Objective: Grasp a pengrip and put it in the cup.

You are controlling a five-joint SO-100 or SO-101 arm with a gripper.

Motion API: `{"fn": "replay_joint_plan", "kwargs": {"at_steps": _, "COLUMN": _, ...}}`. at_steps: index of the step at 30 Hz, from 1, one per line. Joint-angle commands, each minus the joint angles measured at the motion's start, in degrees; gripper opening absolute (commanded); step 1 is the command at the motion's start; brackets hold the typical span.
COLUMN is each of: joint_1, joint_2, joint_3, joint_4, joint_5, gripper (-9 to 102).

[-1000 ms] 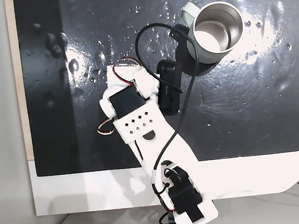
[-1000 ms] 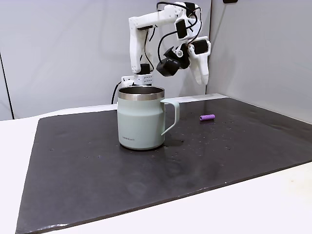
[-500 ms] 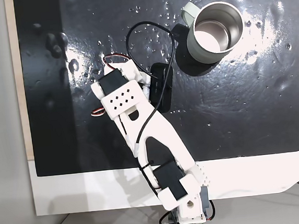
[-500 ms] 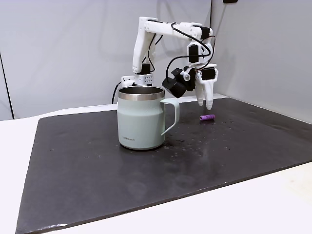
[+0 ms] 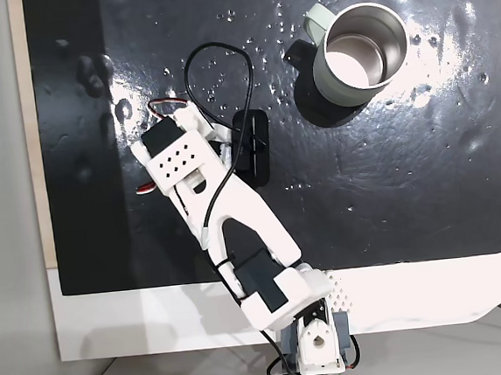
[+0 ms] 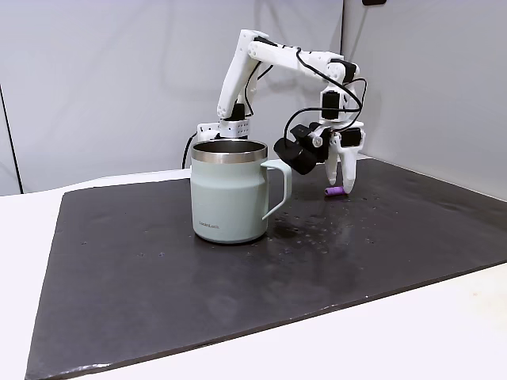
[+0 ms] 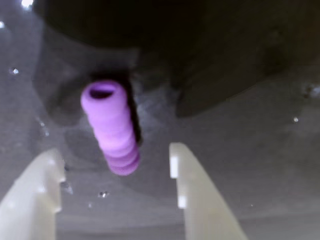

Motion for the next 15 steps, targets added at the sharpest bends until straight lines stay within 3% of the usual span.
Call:
{"fn": "replay_joint_plan", "kwargs": {"at_steps": 1, "joint_1": 0.35, "joint_2": -0.18, "joint_3": -3.16, "joint_4": -1.14, "joint_5": -0.18, "gripper": 20}}
{"fn": "replay_joint_plan", "kwargs": {"at_steps": 7, "joint_1": 0.44, "joint_2": -1.58, "joint_3": -3.16, "joint_4": -1.41, "joint_5": -0.18, "gripper": 16}}
{"fn": "replay_joint_plan", "kwargs": {"at_steps": 12, "joint_1": 1.41, "joint_2": -1.85, "joint_3": -3.16, "joint_4": -1.41, "joint_5": 0.79, "gripper": 2}}
{"fn": "replay_joint_plan", "kwargs": {"at_steps": 15, "joint_1": 2.20, "joint_2": -1.85, "joint_3": -3.16, "joint_4": -1.32, "joint_5": 1.14, "gripper": 0}}
